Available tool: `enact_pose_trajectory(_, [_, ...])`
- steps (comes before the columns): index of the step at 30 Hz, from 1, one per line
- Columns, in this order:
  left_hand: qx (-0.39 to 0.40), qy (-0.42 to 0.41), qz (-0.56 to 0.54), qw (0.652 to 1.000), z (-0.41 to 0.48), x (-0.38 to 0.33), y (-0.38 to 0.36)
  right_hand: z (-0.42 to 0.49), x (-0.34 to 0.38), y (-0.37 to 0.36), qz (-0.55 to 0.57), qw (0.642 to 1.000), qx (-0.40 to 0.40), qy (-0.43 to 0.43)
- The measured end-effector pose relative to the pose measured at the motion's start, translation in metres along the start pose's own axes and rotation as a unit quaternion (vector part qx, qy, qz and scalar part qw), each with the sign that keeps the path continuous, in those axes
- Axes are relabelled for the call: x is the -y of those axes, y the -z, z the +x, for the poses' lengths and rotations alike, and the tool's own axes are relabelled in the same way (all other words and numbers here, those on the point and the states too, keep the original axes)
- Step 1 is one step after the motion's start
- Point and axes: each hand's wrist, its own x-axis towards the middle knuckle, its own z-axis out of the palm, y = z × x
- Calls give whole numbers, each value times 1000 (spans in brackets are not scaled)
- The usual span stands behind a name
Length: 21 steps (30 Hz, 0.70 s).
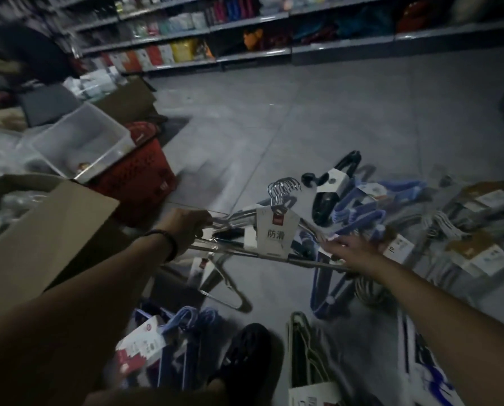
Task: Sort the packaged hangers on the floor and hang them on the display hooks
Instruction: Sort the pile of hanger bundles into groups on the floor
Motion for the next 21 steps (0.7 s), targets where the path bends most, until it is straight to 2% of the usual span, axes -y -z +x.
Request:
enact_pose_trajectory(3, [7,7,33,999,-9,28,11,-15,33,-26,-121,991,-7,54])
enact_pose_trajectory(5, [34,39,44,998,-13,52,12,-15,49,-38,-137,988,-10,77])
enact_pose_trajectory(9, [137,101,-29,985,-19,78,8,-6,68,-61,-168,977,-28,130])
enact_pose_trajectory(13, [232,141,-113,956,-27,90,10,0,82,-84,-208,966,-37,146])
enact_pose_trajectory(15, [228,132,-129,956,-35,92,7,7,88,-98,-238,961,-57,130])
enact_pose_trajectory(18, [195,112,-84,971,-47,88,1,9,105,-130,-266,954,-124,64])
enact_pose_trajectory(21, [119,127,-61,983,-53,75,-2,-6,145,-171,-210,959,-185,53])
